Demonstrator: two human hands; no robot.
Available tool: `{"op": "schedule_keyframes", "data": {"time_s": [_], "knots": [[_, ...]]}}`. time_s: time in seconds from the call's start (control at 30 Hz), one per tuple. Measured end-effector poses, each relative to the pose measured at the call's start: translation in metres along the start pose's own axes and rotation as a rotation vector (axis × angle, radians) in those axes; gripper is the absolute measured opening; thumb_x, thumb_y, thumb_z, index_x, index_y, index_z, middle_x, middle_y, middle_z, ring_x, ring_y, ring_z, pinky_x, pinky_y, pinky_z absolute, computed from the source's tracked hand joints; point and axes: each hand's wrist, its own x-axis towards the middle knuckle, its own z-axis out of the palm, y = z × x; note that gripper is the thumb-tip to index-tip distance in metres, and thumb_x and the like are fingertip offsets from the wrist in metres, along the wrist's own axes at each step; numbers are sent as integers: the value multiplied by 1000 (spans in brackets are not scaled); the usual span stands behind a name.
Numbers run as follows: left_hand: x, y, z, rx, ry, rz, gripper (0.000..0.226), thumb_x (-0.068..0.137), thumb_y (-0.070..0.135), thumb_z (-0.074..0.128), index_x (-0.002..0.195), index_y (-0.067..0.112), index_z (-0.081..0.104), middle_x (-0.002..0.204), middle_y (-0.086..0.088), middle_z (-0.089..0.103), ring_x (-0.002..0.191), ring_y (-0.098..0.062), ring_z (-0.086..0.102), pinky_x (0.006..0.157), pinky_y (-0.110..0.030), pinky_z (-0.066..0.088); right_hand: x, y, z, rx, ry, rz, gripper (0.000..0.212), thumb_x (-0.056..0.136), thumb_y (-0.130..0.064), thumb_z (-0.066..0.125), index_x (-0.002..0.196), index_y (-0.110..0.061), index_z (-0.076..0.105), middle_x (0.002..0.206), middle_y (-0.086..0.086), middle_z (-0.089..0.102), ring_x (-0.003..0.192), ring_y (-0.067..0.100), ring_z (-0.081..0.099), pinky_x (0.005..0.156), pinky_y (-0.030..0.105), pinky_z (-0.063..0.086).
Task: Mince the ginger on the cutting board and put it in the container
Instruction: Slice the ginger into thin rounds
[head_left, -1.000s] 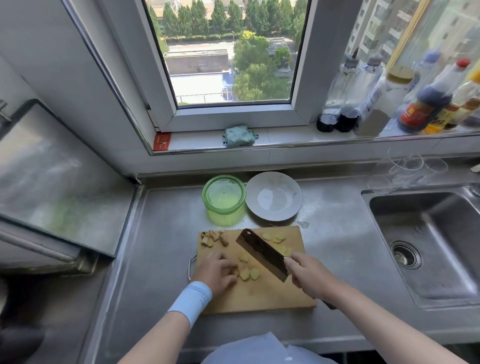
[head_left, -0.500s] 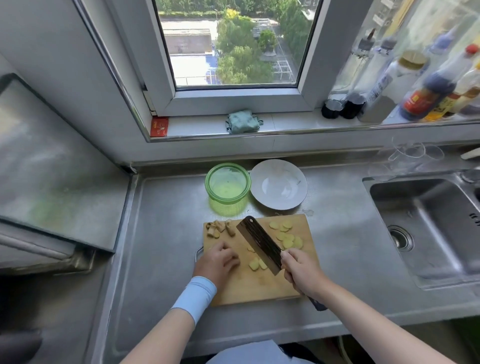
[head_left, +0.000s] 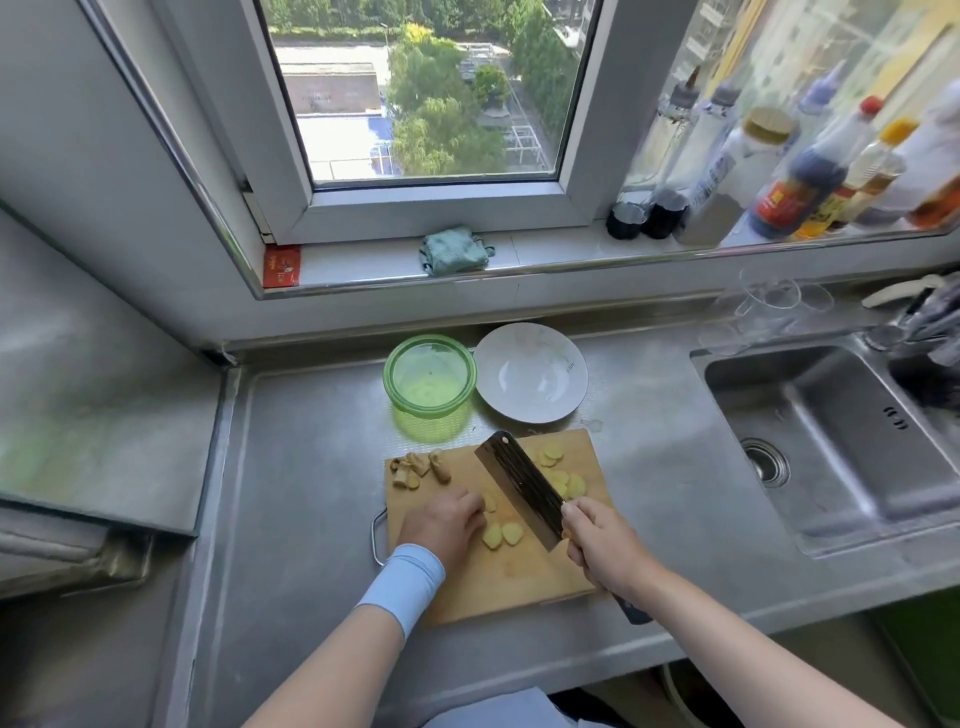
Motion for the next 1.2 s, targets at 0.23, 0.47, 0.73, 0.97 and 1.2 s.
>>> {"op": "schedule_keyframes", "data": {"time_s": [0.23, 0.47, 0.73, 0.97, 1.2], "knots": [[4, 14, -11, -125, -19, -79, 10, 96, 38, 57, 98, 30, 62, 99, 8, 64, 89, -16, 59, 74, -32, 49, 4, -1, -11, -10, 10, -2, 36, 104, -42, 38, 85, -15, 52, 56, -4, 51, 39, 8, 37, 46, 26, 32], [-24, 4, -5, -419, -8, -359, 20, 95, 31, 61, 77, 38, 56, 74, 17, 66, 75, -6, 62, 73, -28, 49, 10, -3, -21, 17, -28, -33, 35, 103, -43, 39, 83, -16, 50, 59, -2, 51, 38, 10, 36, 44, 24, 33], [-37, 1, -8, -397, 83, -535, 21, 98, 35, 55, 77, 34, 53, 82, 9, 65, 79, -18, 58, 66, -28, 40, 17, -5, -14, -16, -106, -78, 36, 102, -45, 39, 82, -17, 49, 61, 0, 51, 40, 9, 38, 44, 25, 32], [-48, -18, -11, -412, 63, -605, 13, 98, 30, 56, 97, 35, 68, 102, 8, 69, 97, -18, 61, 81, -25, 44, 18, 0, -4, -122, -164, -109, 34, 100, -48, 39, 80, -23, 52, 56, -5, 56, 42, 8, 42, 51, 28, 35], [-54, -22, -21, -352, -102, -452, 24, 80, 33, 78, 103, 34, 70, 96, 18, 64, 88, 0, 58, 82, -14, 46, 14, 1, 6, -127, -174, -141, 30, 98, -49, 41, 77, -34, 56, 57, -6, 59, 49, 8, 47, 57, 30, 38]]}}
